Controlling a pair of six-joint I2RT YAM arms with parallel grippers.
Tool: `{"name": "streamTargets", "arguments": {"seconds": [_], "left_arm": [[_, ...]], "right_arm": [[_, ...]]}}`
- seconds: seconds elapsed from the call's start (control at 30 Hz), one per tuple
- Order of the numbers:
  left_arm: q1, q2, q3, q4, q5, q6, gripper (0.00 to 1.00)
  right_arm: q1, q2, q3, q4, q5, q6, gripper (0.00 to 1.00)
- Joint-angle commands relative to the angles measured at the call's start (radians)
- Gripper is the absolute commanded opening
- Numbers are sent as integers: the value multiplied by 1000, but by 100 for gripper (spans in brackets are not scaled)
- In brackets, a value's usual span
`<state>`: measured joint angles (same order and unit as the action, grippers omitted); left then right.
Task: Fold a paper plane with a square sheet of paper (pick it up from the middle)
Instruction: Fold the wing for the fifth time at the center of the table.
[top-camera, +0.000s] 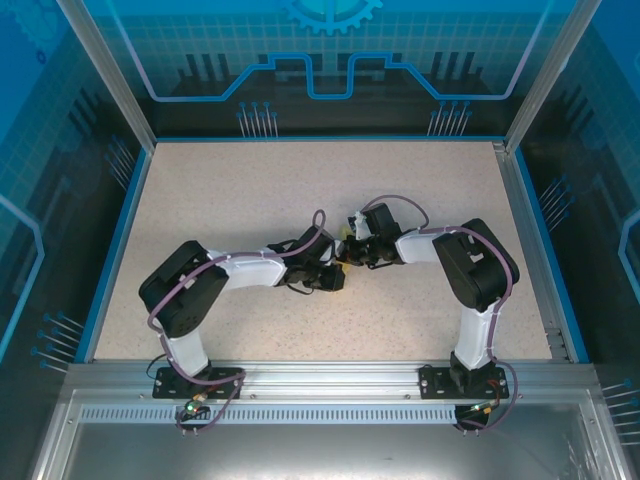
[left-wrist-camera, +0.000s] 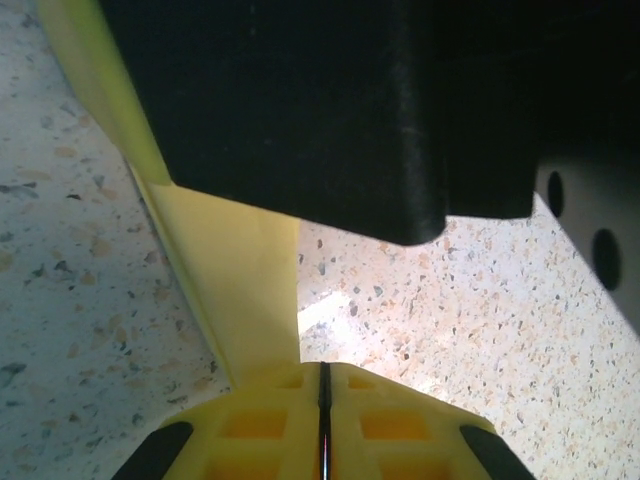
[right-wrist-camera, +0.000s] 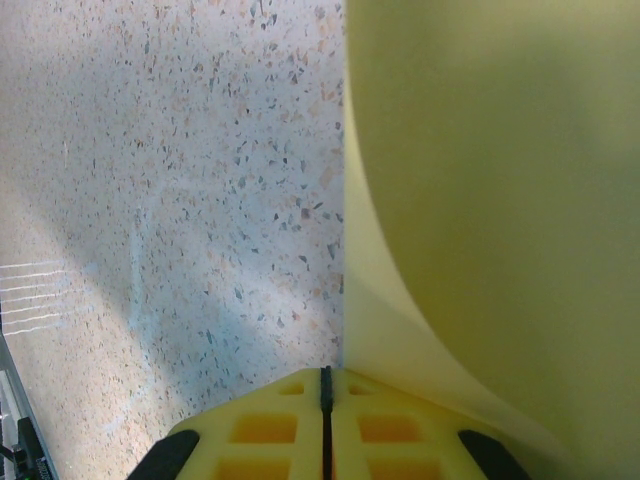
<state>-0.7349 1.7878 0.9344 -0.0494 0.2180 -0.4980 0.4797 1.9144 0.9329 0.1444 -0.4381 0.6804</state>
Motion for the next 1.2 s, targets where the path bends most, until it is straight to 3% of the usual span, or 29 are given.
{"name": "streamTargets", "arguments": {"seconds": [0.0,1.17], "left_arm": [[11,23,9,33,33,4,10],[12,-16,-152,28,32,57,8]], "right_arm": [[14,22,-30,-37,10,-5,8],[-6,17,-28,-43,12,-8,10]]}}
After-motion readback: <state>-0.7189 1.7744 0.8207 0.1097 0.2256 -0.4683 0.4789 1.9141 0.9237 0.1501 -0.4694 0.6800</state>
